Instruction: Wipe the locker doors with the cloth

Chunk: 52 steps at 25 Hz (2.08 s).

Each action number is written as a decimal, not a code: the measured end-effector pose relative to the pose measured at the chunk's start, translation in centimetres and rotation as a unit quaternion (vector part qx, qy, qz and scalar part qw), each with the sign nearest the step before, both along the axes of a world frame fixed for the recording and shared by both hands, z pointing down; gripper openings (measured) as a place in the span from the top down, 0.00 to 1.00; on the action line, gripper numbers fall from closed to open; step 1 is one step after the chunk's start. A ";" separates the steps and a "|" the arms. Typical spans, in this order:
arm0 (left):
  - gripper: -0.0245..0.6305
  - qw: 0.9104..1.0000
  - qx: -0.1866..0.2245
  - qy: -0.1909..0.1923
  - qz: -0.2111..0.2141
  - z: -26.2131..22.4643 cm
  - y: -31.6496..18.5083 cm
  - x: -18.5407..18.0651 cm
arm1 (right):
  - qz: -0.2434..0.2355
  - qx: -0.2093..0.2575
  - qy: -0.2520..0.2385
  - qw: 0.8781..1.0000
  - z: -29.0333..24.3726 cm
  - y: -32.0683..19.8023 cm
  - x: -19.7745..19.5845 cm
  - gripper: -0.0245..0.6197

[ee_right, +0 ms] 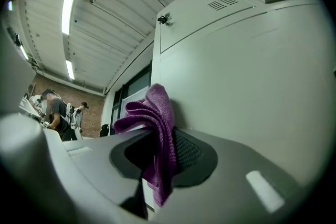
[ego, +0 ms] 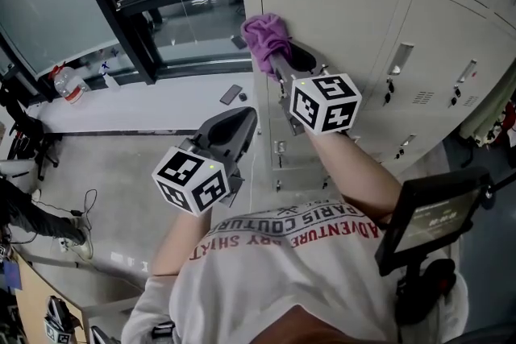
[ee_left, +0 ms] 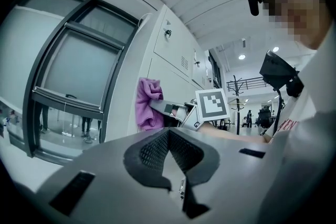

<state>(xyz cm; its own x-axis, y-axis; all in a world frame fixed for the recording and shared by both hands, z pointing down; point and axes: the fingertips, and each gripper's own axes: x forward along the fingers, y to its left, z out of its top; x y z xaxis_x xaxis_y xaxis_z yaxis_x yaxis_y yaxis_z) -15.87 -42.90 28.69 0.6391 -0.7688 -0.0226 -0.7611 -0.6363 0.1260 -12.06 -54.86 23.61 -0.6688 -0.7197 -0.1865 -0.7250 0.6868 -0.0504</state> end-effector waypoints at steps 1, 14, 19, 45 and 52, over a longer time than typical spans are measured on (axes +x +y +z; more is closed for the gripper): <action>0.96 1.000 0.000 0.001 0.000 0.1 -0.2 -0.1 | 0.000 -0.003 0.001 1.000 0.1 -0.2 -0.1 0.85; 0.96 1.000 0.000 0.004 0.022 -0.4 -0.1 1.4 | 0.030 -0.019 -0.015 0.999 -0.6 -0.5 3.6 0.85; 0.96 0.999 -0.001 0.005 0.032 -0.1 -0.4 2.5 | 0.063 -0.024 -0.029 0.997 -0.4 -1.4 7.4 0.85; 0.96 0.997 -0.027 -0.009 0.065 2.7 -0.8 4.9 | 0.237 -0.018 -0.106 0.966 0.7 -2.4 25.7 0.85; 0.96 0.997 -0.031 -0.013 0.066 3.1 -0.5 4.8 | 0.219 0.040 -0.077 0.972 -0.4 0.9 22.4 0.85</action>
